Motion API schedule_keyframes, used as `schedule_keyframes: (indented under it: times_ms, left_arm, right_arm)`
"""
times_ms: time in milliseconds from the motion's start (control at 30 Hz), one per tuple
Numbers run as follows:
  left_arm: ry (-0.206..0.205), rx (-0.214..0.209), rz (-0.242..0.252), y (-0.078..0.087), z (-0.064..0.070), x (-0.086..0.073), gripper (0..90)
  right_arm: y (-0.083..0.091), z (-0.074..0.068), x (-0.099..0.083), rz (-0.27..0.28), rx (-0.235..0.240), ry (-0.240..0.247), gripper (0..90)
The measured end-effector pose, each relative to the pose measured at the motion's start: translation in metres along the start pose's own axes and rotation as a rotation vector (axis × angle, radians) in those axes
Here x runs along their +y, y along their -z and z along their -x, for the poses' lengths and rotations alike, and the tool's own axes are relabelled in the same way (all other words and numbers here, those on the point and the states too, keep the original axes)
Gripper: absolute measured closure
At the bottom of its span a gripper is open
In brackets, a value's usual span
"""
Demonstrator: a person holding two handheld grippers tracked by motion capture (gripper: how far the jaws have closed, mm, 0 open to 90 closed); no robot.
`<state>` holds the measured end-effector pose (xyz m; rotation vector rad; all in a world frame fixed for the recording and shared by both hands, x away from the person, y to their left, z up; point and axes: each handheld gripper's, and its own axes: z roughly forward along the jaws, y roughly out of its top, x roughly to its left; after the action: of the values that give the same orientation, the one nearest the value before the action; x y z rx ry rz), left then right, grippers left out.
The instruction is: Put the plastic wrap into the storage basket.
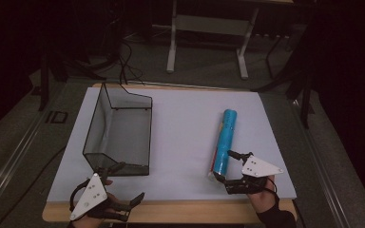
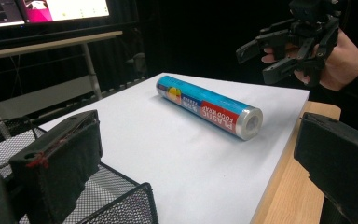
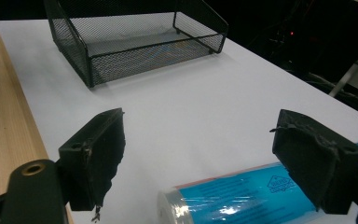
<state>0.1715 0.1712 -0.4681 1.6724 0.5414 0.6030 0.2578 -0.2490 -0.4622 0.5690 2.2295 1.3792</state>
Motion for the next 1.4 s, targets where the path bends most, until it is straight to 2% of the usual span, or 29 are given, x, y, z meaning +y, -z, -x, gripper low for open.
schedule_keyframes:
  times_ms: [167,367,500,567,600,700,767,967,1100,1167,1200,1267,1400]
  left_arm:
    - [-0.002,-0.006,0.005,0.0,0.001,0.0,1.5]
    - [-0.017,-0.012,0.002,-0.002,0.003,0.0,1.5]
    - [-0.016,-0.016,0.01,-0.002,0.004,0.001,1.5]
    - [-0.017,-0.017,0.017,-0.001,0.005,0.002,1.5]
    - [-0.016,-0.019,0.019,-0.001,0.005,0.002,1.5]
    - [-0.018,-0.022,0.016,-0.002,0.005,0.001,1.5]
    - [-0.021,-0.023,0.011,-0.003,0.005,0.0,1.5]
    - [-0.019,-0.022,0.012,-0.003,0.003,0.0,1.5]
    - [-0.019,-0.022,0.014,-0.003,0.003,0.0,1.5]
    - [-0.017,-0.025,0.013,-0.003,0.003,0.0,1.5]
    - [-0.017,-0.026,0.013,-0.003,0.003,0.001,1.5]
    - [-0.02,-0.026,0.015,-0.002,0.004,0.001,1.5]
    - [-0.02,-0.027,0.014,-0.002,0.004,0.001,1.5]
  right_arm:
    - [0.0,0.0,0.0,-0.004,-0.003,-0.004,16.7]
    - [0.0,-0.001,0.003,-0.023,0.024,-0.027,15.8]
    - [0.001,-0.005,0.008,-0.043,0.039,-0.007,13.7]
    - [0.002,-0.008,0.011,-0.039,0.023,0.012,13.6]
    - [0.003,-0.009,0.014,-0.041,0.031,0.016,13.2]
    - [0.006,-0.01,0.02,-0.033,0.011,0.04,12.7]
    - [0.007,-0.01,0.025,-0.028,-0.021,0.055,12.7]
    - [0.006,-0.002,0.037,-0.023,-0.082,0.054,12.7]
    - [0.0,0.007,0.043,-0.048,-0.134,0.007,12.7]
    - [-0.005,0.013,0.047,-0.087,-0.19,-0.036,12.7]
    - [-0.008,0.016,0.048,-0.104,-0.193,-0.057,12.4]
    - [-0.014,0.021,0.049,-0.136,-0.238,-0.081,12.0]
    - [-0.023,0.03,0.05,-0.168,-0.276,-0.124,12.0]
